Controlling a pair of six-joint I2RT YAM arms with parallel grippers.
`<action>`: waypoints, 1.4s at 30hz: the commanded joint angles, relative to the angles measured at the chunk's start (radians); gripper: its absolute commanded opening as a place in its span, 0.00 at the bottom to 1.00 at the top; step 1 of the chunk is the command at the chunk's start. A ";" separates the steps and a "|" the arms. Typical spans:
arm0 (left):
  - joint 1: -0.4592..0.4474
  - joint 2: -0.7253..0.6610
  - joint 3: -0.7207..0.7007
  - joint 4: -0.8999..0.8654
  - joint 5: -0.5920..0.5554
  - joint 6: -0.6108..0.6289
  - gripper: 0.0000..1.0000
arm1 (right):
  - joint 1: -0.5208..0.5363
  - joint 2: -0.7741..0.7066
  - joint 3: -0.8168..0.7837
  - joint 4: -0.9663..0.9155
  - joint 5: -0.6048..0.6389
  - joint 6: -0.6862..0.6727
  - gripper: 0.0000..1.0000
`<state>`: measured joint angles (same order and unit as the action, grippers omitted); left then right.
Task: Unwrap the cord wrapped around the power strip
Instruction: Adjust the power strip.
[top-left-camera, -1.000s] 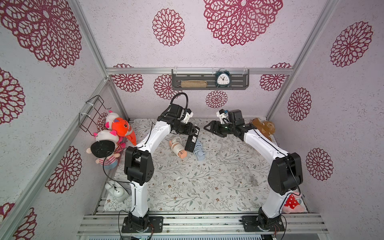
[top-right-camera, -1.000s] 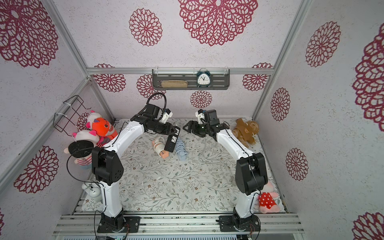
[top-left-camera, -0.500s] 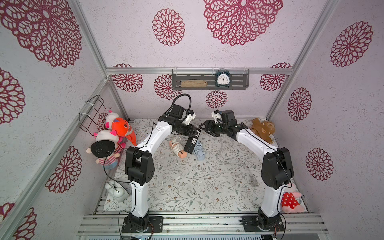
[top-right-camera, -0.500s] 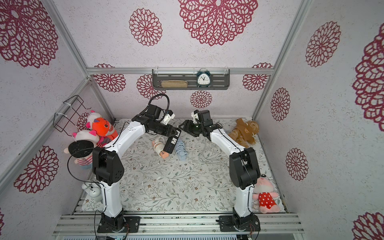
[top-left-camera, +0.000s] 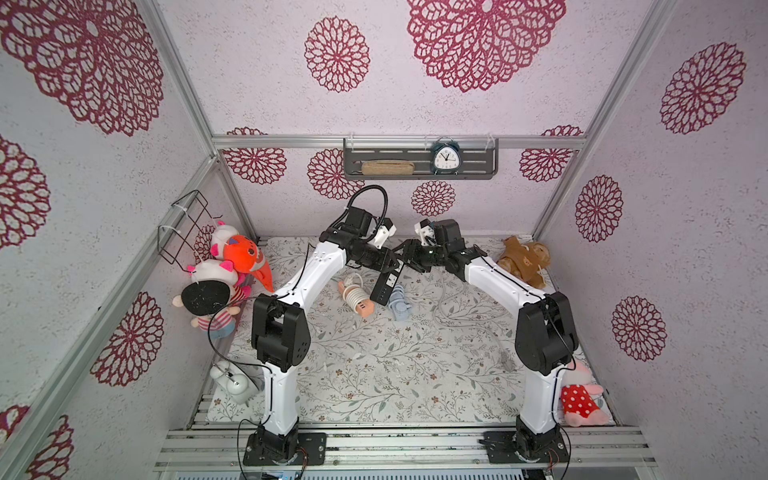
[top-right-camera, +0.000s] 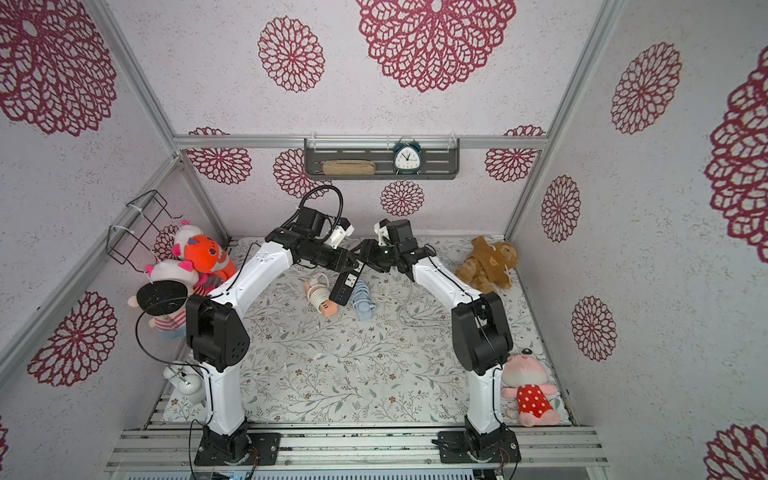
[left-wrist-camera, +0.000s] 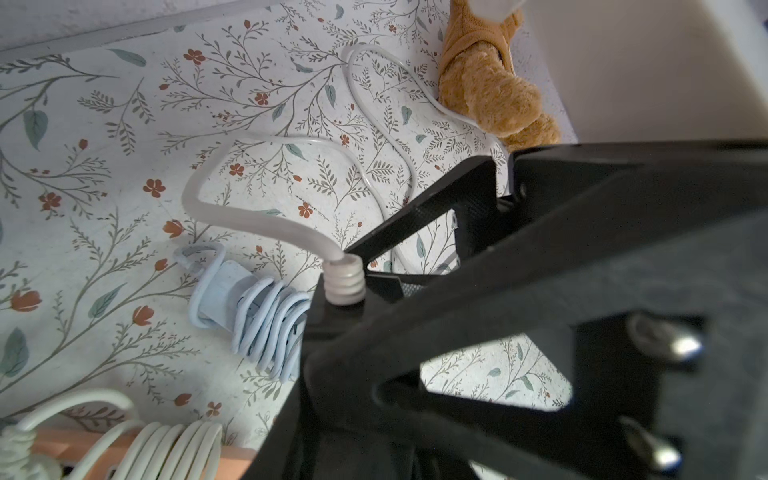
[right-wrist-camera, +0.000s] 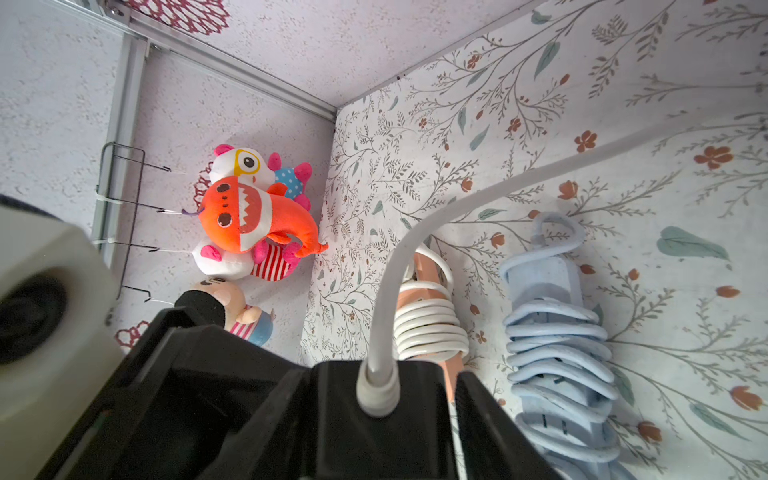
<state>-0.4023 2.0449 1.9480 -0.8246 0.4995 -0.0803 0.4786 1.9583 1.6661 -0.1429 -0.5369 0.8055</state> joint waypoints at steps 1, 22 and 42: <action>-0.014 0.008 0.028 0.040 -0.002 0.019 0.00 | 0.009 0.007 0.034 0.016 -0.019 0.014 0.54; -0.049 -0.276 -0.233 0.109 -0.383 0.051 0.97 | -0.003 0.022 0.036 -0.004 0.115 0.115 0.18; -0.303 -0.161 -0.394 0.364 -0.909 0.020 0.97 | -0.009 -0.001 0.144 -0.161 0.245 0.153 0.00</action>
<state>-0.6979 1.8622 1.5249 -0.5285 -0.3573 -0.0460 0.4736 1.9869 1.7630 -0.3012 -0.2726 0.9363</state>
